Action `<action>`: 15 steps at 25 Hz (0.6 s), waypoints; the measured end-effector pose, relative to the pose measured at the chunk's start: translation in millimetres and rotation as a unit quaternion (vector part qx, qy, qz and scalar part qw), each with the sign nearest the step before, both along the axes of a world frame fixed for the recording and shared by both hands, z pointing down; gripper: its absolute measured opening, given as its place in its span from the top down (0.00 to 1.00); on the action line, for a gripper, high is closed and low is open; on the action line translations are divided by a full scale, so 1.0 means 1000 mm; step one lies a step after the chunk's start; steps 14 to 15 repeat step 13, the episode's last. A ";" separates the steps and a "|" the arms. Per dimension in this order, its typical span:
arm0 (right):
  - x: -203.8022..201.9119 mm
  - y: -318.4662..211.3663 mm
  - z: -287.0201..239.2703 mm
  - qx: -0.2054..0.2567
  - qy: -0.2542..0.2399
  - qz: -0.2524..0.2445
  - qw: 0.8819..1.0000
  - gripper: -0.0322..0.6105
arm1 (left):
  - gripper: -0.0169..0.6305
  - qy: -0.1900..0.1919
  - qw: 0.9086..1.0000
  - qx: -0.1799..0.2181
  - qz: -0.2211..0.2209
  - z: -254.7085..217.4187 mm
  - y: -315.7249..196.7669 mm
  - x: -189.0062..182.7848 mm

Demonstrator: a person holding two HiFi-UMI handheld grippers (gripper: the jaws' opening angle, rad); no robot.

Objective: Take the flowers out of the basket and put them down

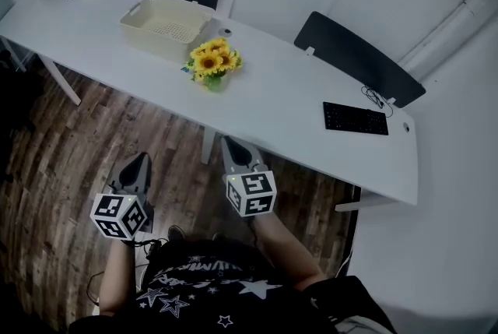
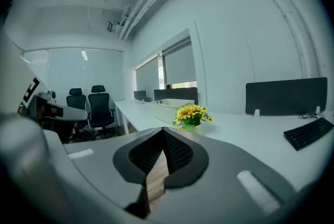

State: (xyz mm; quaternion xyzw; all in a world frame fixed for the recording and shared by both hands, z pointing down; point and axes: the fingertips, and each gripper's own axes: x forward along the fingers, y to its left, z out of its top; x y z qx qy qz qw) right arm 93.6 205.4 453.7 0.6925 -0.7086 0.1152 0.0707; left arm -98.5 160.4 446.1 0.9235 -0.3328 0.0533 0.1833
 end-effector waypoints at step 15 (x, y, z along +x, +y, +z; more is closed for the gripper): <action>-0.019 -0.001 0.001 -0.005 0.002 -0.030 1.000 0.95 | 0.96 0.003 1.000 0.017 -0.002 -0.013 0.007 -0.004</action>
